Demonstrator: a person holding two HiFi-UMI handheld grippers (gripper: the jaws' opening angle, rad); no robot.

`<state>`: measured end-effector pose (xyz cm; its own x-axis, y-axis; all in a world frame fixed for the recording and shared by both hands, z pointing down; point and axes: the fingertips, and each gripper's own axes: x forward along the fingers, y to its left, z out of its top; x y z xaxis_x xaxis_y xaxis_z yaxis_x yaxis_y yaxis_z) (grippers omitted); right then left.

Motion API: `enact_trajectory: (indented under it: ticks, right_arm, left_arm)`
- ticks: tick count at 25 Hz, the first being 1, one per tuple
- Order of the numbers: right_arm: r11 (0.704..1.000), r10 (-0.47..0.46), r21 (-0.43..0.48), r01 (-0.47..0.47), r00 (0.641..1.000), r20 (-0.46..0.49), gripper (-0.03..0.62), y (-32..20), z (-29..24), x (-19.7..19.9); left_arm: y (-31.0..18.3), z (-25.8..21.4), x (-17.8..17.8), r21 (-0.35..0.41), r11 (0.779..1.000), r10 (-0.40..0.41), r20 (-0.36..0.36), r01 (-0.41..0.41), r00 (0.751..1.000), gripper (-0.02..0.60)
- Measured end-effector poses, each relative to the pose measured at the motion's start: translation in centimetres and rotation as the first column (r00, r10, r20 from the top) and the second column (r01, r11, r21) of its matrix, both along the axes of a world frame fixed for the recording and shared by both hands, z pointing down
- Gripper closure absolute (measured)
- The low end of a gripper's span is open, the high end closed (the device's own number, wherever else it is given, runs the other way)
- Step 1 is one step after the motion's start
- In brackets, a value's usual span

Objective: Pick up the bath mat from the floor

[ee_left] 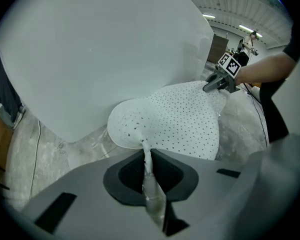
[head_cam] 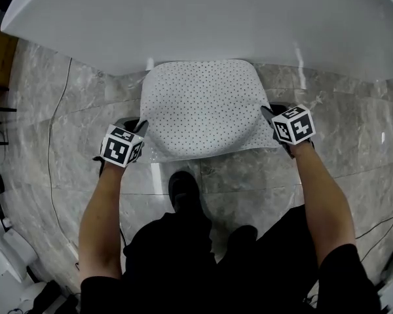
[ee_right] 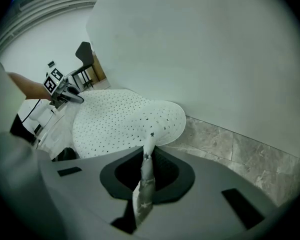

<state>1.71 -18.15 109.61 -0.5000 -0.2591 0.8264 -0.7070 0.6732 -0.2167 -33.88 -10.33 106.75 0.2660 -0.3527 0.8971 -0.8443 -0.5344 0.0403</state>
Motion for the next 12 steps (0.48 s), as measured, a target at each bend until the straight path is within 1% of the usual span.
enact_trajectory:
  ticks: [5,8,12]
  right_arm:
    - [0.999,-0.017,-0.038,0.016,0.999,-0.031,0.554,1.0,2.3,0.3]
    - [0.998,-0.029,-0.051,0.026,0.998,-0.051,0.554,1.5,3.5,0.1]
    - [0.999,0.002,-0.043,-0.005,0.999,-0.053,0.554,1.8,2.7,-0.5]
  left_arm:
    - [0.5,1.5,0.2,-0.013,1.0,-0.023,-0.023,0.023,0.999,0.545]
    - [1.2,2.6,0.5,-0.034,0.999,-0.012,-0.023,0.011,1.0,0.545]
    - [1.7,2.7,1.1,-0.076,0.997,-0.007,-0.028,0.005,1.0,0.545]
